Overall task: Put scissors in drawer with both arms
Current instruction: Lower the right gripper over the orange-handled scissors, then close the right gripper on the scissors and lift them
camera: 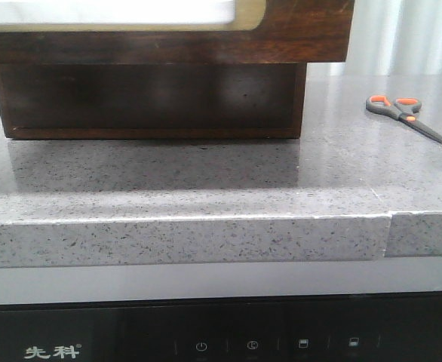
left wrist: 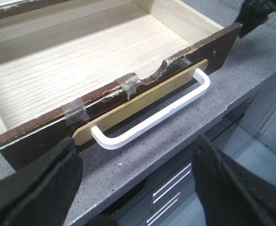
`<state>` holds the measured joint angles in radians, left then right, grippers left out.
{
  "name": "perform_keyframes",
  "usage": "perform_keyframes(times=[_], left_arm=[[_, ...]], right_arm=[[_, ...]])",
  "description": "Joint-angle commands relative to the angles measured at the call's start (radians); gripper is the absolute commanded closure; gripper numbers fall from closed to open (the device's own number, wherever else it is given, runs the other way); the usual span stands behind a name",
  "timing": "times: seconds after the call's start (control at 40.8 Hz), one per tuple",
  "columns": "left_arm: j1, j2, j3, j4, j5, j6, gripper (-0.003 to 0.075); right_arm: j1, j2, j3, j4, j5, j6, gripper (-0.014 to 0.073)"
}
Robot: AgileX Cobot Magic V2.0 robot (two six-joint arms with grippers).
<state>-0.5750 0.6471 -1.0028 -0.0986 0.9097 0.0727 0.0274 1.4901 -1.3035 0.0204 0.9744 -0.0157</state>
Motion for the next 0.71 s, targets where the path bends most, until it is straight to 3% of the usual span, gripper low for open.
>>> perform_keyframes(times=[0.0, 0.442, 0.687], left_arm=[[-0.009, 0.003, -0.024, -0.008, -0.074, -0.009, 0.023], [-0.009, 0.003, -0.024, -0.008, -0.074, -0.009, 0.023], [-0.009, 0.003, -0.024, -0.008, -0.074, -0.009, 0.023]], right_arm=[[-0.006, 0.063, -0.117, 0.007, 0.016, -0.016, 0.0024], [-0.006, 0.359, -0.413, 0.036, 0.099, -0.054, 0.0026], [-0.006, 0.458, -0.514, 0.061, 0.12, -0.067, 0.0119]])
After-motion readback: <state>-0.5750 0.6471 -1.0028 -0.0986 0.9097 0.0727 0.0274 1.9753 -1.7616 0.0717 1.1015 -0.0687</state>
